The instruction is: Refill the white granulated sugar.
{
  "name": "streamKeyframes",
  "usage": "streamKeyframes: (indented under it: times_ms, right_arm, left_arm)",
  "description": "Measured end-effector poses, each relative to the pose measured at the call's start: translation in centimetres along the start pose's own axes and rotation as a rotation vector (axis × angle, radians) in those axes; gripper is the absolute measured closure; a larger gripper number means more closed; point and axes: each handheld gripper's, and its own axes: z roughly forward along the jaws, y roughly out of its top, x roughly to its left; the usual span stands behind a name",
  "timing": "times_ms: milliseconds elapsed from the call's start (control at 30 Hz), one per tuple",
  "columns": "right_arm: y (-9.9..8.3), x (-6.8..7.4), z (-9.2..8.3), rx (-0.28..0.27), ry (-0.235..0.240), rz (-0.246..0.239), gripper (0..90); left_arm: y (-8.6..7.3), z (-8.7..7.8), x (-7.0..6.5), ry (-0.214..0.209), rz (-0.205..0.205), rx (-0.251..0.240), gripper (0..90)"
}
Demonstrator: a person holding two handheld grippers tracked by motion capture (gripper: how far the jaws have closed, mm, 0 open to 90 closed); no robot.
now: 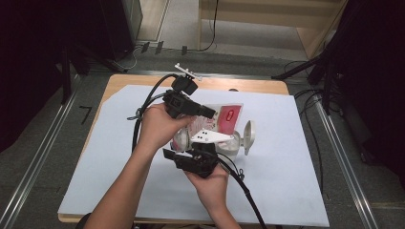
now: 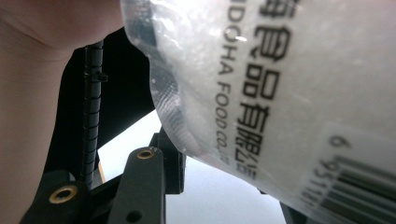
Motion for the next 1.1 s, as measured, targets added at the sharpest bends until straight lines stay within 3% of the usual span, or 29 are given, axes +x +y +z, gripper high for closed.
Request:
streamKeyframes:
  times_ms: [1100]
  right_arm:
    - [0.00,0.43,-0.14,-0.017,0.010,-0.001,61.9]
  left_arm:
    - [0.06,-0.23,-0.72,0.014,0.013,-0.002,88.2]
